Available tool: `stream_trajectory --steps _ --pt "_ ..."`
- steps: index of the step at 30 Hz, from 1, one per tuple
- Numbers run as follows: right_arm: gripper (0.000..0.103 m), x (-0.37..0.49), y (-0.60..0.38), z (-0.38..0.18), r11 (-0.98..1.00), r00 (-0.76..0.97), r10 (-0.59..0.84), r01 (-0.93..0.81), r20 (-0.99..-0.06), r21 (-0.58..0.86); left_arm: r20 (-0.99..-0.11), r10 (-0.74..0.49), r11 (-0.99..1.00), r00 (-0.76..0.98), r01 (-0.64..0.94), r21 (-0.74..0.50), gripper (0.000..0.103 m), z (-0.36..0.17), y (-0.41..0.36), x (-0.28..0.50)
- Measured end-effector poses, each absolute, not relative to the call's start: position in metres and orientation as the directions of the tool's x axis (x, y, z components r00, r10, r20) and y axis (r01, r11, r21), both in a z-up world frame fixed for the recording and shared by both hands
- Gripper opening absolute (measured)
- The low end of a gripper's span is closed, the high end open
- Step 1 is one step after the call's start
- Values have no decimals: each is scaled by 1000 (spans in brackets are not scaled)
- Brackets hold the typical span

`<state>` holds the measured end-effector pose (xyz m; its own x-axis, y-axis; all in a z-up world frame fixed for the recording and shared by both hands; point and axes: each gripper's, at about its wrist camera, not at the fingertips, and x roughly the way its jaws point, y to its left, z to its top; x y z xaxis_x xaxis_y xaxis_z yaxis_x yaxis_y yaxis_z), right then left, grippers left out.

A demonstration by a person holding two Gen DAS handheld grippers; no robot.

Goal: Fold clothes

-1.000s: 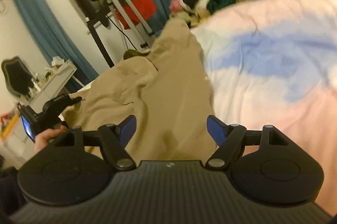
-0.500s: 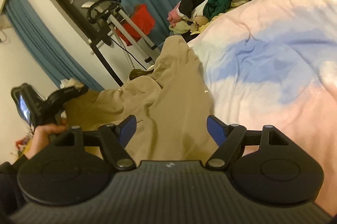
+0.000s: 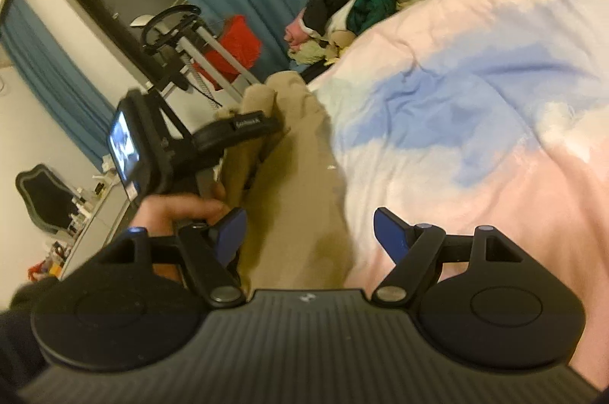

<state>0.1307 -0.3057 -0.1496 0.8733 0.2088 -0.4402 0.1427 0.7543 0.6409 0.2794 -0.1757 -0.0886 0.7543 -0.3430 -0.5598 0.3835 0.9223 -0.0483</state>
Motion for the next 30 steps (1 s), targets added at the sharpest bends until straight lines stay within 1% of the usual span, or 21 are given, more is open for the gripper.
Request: stream_trajectory --steps 1,3,6,9,13,19,25,29,30 --pt "77 132 -307 -152 748 872 213 145 -441 648 -559 -345 921 754 386 -48 63 -87 -172 279" --pt "77 134 -308 -155 738 870 223 145 -440 659 -545 -351 919 761 391 -45 75 -77 -167 268" --pt "77 134 -300 -155 735 867 255 113 -427 669 -508 -370 913 778 405 -45 78 -54 -149 245" --pt "77 133 -287 -154 742 863 283 79 -418 666 -477 -369 915 798 402 -37 78 -31 -134 221" --pt "77 127 -268 -152 768 855 298 49 -424 639 -458 -354 928 816 368 -62 78 -8 -109 181" --pt "77 118 -239 -145 846 839 283 9 -465 532 -445 -275 959 852 274 -68 78 22 -60 114" --pt "77 108 -219 -142 889 816 299 -51 -494 455 -484 -262 958 835 163 -238 78 31 37 32" --pt "76 97 -208 -140 896 793 325 -84 -515 437 -518 -193 961 833 55 -270 78 20 94 -8" --pt "76 95 -205 -138 893 788 336 -93 -515 441 -524 -194 957 829 42 -288 78 19 103 -13"
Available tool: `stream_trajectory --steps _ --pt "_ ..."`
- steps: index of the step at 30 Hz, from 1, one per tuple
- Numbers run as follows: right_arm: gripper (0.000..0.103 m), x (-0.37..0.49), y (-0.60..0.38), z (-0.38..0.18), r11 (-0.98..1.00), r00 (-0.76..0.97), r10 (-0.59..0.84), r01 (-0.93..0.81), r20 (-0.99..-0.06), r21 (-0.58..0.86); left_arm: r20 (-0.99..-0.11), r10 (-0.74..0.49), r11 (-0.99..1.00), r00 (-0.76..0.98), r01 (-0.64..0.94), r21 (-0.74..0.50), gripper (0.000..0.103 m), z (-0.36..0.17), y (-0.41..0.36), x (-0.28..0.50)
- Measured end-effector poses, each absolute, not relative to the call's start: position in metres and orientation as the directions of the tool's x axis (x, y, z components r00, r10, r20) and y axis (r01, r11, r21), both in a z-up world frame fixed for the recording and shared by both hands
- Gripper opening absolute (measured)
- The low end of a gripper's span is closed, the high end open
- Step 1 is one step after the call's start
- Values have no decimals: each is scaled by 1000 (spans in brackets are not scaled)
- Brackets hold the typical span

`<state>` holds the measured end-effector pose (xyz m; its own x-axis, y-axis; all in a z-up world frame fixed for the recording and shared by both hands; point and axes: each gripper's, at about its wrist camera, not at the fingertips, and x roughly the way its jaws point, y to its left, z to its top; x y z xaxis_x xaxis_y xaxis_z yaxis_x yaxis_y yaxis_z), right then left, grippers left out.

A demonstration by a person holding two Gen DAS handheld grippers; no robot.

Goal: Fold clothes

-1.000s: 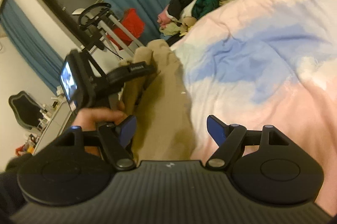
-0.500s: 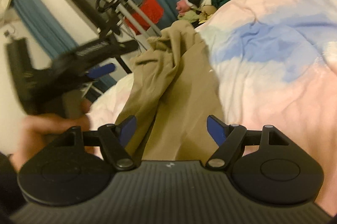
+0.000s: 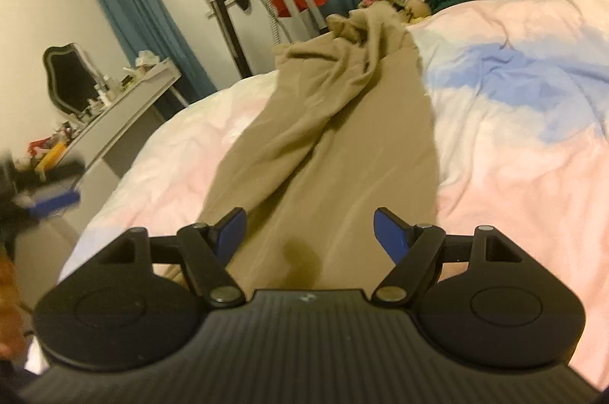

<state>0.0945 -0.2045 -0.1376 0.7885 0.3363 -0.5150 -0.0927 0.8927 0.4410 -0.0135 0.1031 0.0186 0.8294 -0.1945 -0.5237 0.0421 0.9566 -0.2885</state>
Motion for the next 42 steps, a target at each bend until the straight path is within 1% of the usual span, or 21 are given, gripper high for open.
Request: stream_trajectory --steps 2,4,7,9,11,14,16,19,20,21,22,24,26,32,36,39,42 --pt "76 88 -195 -129 889 780 358 -117 -513 443 -534 -197 946 822 15 -325 78 16 122 -24" --pt "76 80 -185 -121 882 773 383 -142 -505 450 -515 -221 931 828 23 -364 78 19 135 -31" --pt "76 66 -160 -110 843 753 454 -189 -477 504 -473 -227 935 851 55 -350 82 27 138 -36" --pt "75 56 -142 -113 793 710 524 -206 -470 573 -467 -220 942 856 61 -331 82 29 140 -37" --pt "69 49 -121 -124 757 657 578 -211 -484 618 -464 -220 941 858 61 -332 82 28 140 -37" --pt "67 45 -86 -145 722 569 634 -194 -524 664 -458 -221 939 861 62 -337 82 28 141 -37" --pt "49 48 -63 -159 732 517 641 -191 -566 654 -448 -228 935 865 65 -350 82 29 142 -38" --pt "45 50 -35 -175 775 482 608 -190 -630 603 -439 -229 934 869 69 -350 82 29 137 -38" --pt "41 50 -31 -178 791 489 589 -186 -643 583 -441 -224 937 869 66 -344 82 29 137 -37" --pt "29 50 -27 -180 806 497 570 -182 -655 563 -442 -218 939 870 64 -338 82 28 136 -37" --pt "21 49 -26 -179 816 505 557 -182 -660 550 -444 -213 941 870 61 -333 82 28 135 -36" --pt "12 44 -33 -174 805 518 567 -181 -641 565 -449 -209 943 869 57 -328 82 27 134 -37" --pt "11 35 -41 -162 795 536 576 -192 -617 575 -453 -210 944 867 59 -325 82 27 133 -36" --pt "10 -10 -71 -114 811 608 559 -260 -564 524 -472 -243 946 848 98 -310 82 25 123 -35" --pt "10 -27 -101 -112 809 599 549 -205 -583 551 -528 -314 933 789 152 -327 82 14 110 -33" --pt "10 -29 -114 -131 817 576 531 -154 -621 556 -588 -380 911 714 180 -371 82 -2 100 -31" --pt "10 -33 -127 -140 807 563 528 -101 -636 582 -654 -425 893 625 174 -414 81 -23 94 -28"
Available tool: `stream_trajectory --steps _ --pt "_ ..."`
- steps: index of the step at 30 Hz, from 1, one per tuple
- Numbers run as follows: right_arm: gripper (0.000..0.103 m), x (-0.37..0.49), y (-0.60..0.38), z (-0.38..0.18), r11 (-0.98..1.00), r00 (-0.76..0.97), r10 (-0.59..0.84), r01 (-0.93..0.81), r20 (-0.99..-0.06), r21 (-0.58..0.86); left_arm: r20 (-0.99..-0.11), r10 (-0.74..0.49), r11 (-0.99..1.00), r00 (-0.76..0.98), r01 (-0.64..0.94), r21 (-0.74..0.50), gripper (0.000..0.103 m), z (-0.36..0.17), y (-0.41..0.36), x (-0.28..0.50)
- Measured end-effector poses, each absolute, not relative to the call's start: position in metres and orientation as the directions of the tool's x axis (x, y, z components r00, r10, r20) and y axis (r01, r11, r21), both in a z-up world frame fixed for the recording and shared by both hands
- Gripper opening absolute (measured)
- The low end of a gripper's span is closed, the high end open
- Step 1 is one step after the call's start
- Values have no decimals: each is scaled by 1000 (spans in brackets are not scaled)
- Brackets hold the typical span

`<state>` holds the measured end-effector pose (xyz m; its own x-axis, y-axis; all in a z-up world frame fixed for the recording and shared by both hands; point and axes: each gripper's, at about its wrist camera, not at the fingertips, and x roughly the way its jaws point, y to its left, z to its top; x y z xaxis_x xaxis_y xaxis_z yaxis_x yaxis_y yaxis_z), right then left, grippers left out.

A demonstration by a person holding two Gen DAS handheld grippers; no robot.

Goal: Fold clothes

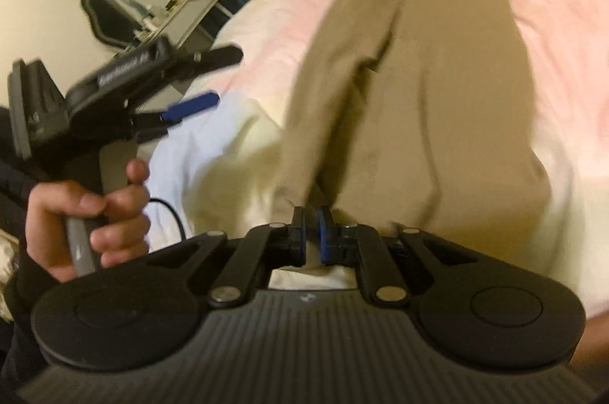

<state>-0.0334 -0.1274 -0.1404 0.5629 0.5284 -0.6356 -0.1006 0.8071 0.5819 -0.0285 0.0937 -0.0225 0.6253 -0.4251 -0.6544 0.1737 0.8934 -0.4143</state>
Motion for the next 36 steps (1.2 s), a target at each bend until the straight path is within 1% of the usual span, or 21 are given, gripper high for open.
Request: stream_trajectory --steps 3,6,8,9,10,11,12,13,17,19,22,24,25,26,28,29,31,32,34,35,36 --pt "12 -38 -141 -142 793 560 529 -59 -638 606 -696 -461 874 550 146 -463 78 -42 93 -28" --pt "12 -43 -162 -129 780 591 520 -34 -617 625 -694 -518 839 500 138 -527 77 -54 94 -28" --pt "20 -43 -182 -121 787 628 481 -3 -612 616 -698 -536 829 475 141 -541 74 -59 91 -25" --pt "36 -41 -193 -118 795 648 451 20 -614 606 -702 -542 826 462 141 -545 72 -62 89 -23" --pt "61 -41 -204 -118 802 669 412 56 -619 595 -707 -550 823 445 141 -551 70 -66 87 -21" --pt "69 -40 -214 -120 798 683 379 99 -624 594 -712 -560 817 424 139 -559 65 -70 83 -19" --pt "76 -40 -224 -125 775 695 360 149 -622 615 -716 -571 811 402 138 -569 60 -74 79 -17" --pt "75 -40 -233 -132 748 702 344 196 -623 634 -719 -583 804 379 139 -579 59 -78 76 -15" --pt "75 -26 -249 -175 622 615 406 355 -676 697 -730 -605 793 318 151 -591 57 -90 65 -11" --pt "75 -16 -245 -186 626 586 404 382 -702 680 -743 -597 800 301 157 -579 59 -95 60 -10" --pt "75 -5 -229 -190 677 549 409 352 -729 646 -754 -584 810 300 155 -566 59 -98 58 -10" --pt "75 -5 -218 -188 712 547 422 294 -723 638 -756 -577 815 309 146 -561 62 -97 59 -12" --pt "75 -7 -216 -186 705 556 446 264 -702 658 -758 -573 817 311 145 -559 63 -97 60 -13" --pt "74 -8 -214 -185 698 564 469 234 -680 677 -760 -571 818 310 145 -556 66 -96 59 -15" --pt "65 -12 -208 -180 698 572 498 181 -651 693 -769 -566 823 297 148 -548 70 -96 57 -15" --pt "64 -12 -205 -177 704 573 505 159 -646 692 -774 -564 825 288 151 -545 70 -97 56 -16" --pt "64 -9 -202 -177 730 558 491 155 -669 666 -783 -563 826 265 164 -539 70 -98 54 -19" --pt "64 -7 -200 -180 742 536 488 162 -689 651 -787 -563 826 252 174 -535 68 -98 51 -20" --pt "64 -4 -194 -182 766 487 493 151 -721 625 -796 -562 826 227 202 -526 60 -96 47 -21" --pt "62 -5 -188 -180 783 463 497 127 -734 609 -800 -561 826 214 216 -521 52 -95 45 -21" --pt "43 -6 -183 -177 797 440 500 102 -746 595 -801 -562 824 204 219 -522 43 -94 45 -21"
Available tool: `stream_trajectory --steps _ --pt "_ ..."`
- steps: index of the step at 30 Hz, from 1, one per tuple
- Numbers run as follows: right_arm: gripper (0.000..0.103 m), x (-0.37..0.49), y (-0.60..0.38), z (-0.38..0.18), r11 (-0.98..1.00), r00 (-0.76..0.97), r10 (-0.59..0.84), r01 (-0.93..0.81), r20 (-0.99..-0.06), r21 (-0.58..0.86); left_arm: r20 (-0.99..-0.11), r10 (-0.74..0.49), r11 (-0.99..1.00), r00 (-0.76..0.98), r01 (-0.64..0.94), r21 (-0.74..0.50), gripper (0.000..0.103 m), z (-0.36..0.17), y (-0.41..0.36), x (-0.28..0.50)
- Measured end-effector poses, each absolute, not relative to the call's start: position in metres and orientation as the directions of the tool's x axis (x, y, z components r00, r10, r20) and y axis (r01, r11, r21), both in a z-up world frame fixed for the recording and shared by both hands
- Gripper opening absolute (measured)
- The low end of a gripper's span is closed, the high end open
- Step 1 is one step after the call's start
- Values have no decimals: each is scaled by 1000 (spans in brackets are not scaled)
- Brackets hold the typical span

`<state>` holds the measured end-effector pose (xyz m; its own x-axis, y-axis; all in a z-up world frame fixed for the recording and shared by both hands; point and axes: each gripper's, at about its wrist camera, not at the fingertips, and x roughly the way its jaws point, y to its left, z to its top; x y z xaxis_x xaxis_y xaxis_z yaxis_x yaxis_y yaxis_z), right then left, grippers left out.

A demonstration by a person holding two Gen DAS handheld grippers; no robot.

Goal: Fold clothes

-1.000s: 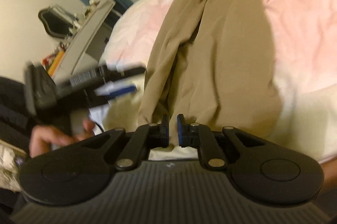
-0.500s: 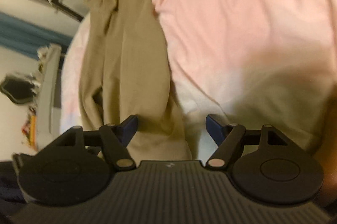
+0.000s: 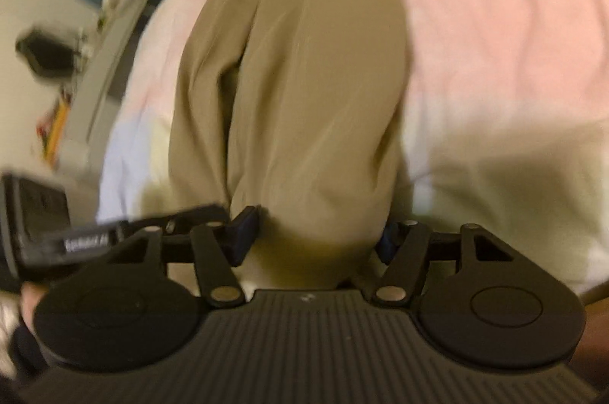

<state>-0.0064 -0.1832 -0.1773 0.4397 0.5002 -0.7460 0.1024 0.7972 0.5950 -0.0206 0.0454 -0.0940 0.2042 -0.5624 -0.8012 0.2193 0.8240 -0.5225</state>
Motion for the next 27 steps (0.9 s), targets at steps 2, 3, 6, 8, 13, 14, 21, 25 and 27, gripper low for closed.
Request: stream_trajectory --steps 2,3,6,8,13,14,21,25,27 --pt "16 -6 -183 -167 790 436 523 74 -732 608 -795 -572 819 203 202 -537 29 -90 52 -19" --pt "14 -7 -184 -160 784 450 532 57 -717 618 -786 -583 812 204 191 -552 21 -87 57 -18" --pt "13 -9 -195 -132 761 508 547 31 -665 648 -733 -645 764 217 168 -623 16 -72 67 -13" --pt "12 -10 -204 -109 754 552 543 11 -633 657 -693 -677 735 247 175 -655 15 -52 70 -9" --pt "12 -9 -221 -37 768 666 505 -56 -550 638 -567 -740 659 362 218 -720 14 11 79 -10" --pt "12 -10 -223 -25 766 686 501 -68 -528 639 -543 -748 645 383 226 -730 13 22 82 -12" --pt "12 -37 -227 -1 771 729 501 -131 -467 623 -509 -752 632 418 236 -738 12 45 99 -56" --pt "12 -79 -222 -21 788 689 510 -133 -515 601 -570 -744 656 349 214 -724 11 30 105 -104" --pt "12 -99 -220 -36 788 670 515 -124 -535 603 -599 -739 666 308 198 -720 11 20 108 -125"
